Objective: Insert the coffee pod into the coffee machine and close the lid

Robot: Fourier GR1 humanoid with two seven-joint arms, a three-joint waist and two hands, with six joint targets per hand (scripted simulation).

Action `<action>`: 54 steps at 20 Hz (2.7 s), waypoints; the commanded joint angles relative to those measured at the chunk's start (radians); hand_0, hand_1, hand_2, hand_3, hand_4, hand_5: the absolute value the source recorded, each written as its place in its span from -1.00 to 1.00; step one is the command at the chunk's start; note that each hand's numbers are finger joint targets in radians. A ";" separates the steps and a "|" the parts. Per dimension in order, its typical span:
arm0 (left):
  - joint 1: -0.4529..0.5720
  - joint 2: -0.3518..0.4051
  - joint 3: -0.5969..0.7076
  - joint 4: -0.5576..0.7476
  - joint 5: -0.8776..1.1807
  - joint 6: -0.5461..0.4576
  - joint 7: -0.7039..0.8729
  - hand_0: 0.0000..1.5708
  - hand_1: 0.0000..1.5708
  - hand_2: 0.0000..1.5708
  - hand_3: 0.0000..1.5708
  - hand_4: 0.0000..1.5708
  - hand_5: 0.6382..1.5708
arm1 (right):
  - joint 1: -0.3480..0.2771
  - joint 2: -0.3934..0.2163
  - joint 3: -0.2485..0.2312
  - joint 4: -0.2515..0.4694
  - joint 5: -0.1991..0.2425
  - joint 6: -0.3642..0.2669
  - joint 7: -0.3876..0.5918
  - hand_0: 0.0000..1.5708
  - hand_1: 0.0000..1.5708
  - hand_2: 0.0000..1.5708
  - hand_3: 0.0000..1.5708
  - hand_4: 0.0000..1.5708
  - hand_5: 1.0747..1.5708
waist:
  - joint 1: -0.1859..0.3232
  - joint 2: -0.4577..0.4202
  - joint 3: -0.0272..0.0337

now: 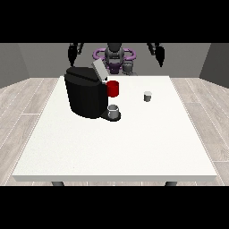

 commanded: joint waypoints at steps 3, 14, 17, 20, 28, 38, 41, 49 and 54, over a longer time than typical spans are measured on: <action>0.040 -0.016 0.008 0.036 0.047 -0.069 -0.136 -1.00 -1.00 -1.00 -1.00 -0.66 1.00 | 0.012 -0.019 -0.018 0.011 -0.026 0.038 0.003 -1.00 -1.00 -1.00 -1.00 -0.84 1.00 | -0.007 0.013 0.0315; -0.119 0.124 0.078 0.161 -0.033 -0.111 -0.113 -1.00 -1.00 -1.00 -1.00 -1.00 1.00 | -0.015 0.062 -0.041 0.012 -0.049 -0.054 -0.130 -1.00 -1.00 -1.00 -1.00 -0.66 1.00 | -0.094 0.087 0.0317; -0.201 0.182 0.120 0.216 0.004 -0.161 -0.012 -1.00 -1.00 -1.00 -1.00 -1.00 1.00 | -0.022 0.085 0.002 -0.023 -0.020 -0.074 -0.103 -1.00 -1.00 -1.00 -1.00 -0.80 1.00 | -0.126 0.095 0.0317; -0.228 0.155 0.124 0.315 -0.016 -0.139 -0.050 -1.00 -1.00 -1.00 -1.00 -1.00 1.00 | -0.024 0.044 -0.028 -0.011 -0.057 -0.022 -0.119 -1.00 -1.00 -1.00 -1.00 -0.83 1.00 | -0.147 0.128 0.0316; -0.340 0.211 0.128 0.513 -0.079 -0.186 -0.052 -1.00 -1.00 -1.00 -1.00 -1.00 1.00 | -0.094 0.080 0.002 0.023 -0.032 -0.090 -0.097 -1.00 -1.00 -1.00 -1.00 -0.64 1.00 | -0.119 0.157 0.0316; -0.421 0.225 0.080 0.701 -0.225 -0.129 -0.106 -1.00 -1.00 -1.00 -1.00 -1.00 1.00 | -0.141 0.080 0.027 0.045 -0.014 -0.151 -0.024 -1.00 -1.00 -1.00 -1.00 -0.53 1.00 | -0.141 0.195 0.0314; -0.427 0.221 0.071 0.740 -0.268 -0.094 -0.157 -1.00 -1.00 -0.52 -1.00 -1.00 1.00 | -0.159 0.037 -0.014 0.093 -0.042 -0.114 -0.068 -1.00 -1.00 -1.00 -1.00 -0.50 1.00 | -0.134 0.209 0.0315; -0.450 0.204 0.038 0.826 -0.354 -0.055 -0.143 -0.04 -0.04 0.04 -0.35 -1.00 1.00 | -0.184 0.033 -0.022 0.175 -0.011 -0.137 -0.057 -1.00 -1.00 -1.00 -1.00 -0.48 1.00 | -0.116 0.195 0.0316; -0.502 0.260 0.018 0.885 -0.421 -0.066 -0.152 -0.24 -0.24 -0.09 -0.40 -1.00 1.00 | -0.223 0.056 -0.021 0.173 -0.019 -0.153 -0.042 -1.00 -1.00 -1.00 -1.00 -0.51 1.00 | -0.132 0.220 0.0316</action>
